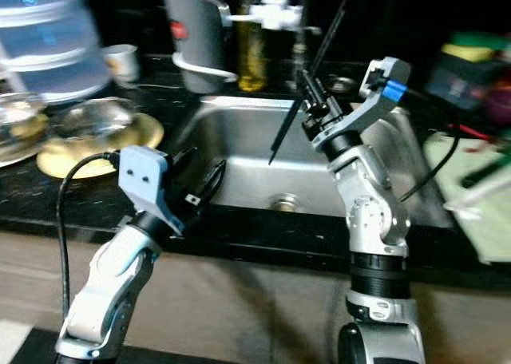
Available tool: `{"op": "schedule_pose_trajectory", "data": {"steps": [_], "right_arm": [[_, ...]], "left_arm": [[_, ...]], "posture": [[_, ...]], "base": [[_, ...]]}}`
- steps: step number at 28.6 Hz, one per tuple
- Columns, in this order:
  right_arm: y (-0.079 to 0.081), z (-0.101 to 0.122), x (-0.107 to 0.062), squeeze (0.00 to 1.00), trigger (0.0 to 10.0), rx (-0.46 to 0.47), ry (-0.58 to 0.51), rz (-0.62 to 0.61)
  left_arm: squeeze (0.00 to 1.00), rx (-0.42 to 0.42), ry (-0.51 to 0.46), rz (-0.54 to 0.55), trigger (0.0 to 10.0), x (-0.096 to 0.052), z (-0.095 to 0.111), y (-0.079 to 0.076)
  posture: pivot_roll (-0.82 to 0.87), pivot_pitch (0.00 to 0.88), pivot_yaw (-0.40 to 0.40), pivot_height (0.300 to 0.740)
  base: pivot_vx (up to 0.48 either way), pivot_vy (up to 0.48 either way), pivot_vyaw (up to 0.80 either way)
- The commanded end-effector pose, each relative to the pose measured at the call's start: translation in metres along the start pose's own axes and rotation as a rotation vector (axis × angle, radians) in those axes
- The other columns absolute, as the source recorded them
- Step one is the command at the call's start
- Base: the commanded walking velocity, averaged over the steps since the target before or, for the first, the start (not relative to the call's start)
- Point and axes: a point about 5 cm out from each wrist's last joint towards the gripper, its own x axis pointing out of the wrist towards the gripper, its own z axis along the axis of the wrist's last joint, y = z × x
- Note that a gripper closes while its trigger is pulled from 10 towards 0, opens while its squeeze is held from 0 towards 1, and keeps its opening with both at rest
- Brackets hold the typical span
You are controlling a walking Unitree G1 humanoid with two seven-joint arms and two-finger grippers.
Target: Kitchen organization
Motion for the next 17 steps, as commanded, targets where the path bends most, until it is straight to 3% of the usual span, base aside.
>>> {"op": "schedule_pose_trajectory", "data": {"steps": [1, 5, 17], "right_arm": [[0.005, -0.005, 0.002, 0.0, 10.0, -0.011, 0.021, 0.015], [0.006, -0.009, 0.003, 0.0, 10.0, -0.059, 0.047, 0.016], [0.0, -0.044, 0.015, 0.0, 10.0, -0.454, 0.276, -0.096]], "left_arm": [[0.0, 0.004, 0.029, -0.002, 10.0, -0.002, -0.005, 0.001], [0.0, 0.006, 0.039, -0.005, 10.0, -0.004, -0.007, 0.0], [0.0, 0.009, 0.102, -0.002, 10.0, -0.009, -0.023, -0.003]], "posture": [[-0.01, 0.0, -0.046, 0.74], [-0.01, 0.0, -0.047, 0.74], [-0.02, 0.0, -0.046, 0.74]], "base": [[0.0, 0.0, 0.0], [0.0, 0.0, 0.0], [0.0, 0.0, 0.0]]}}
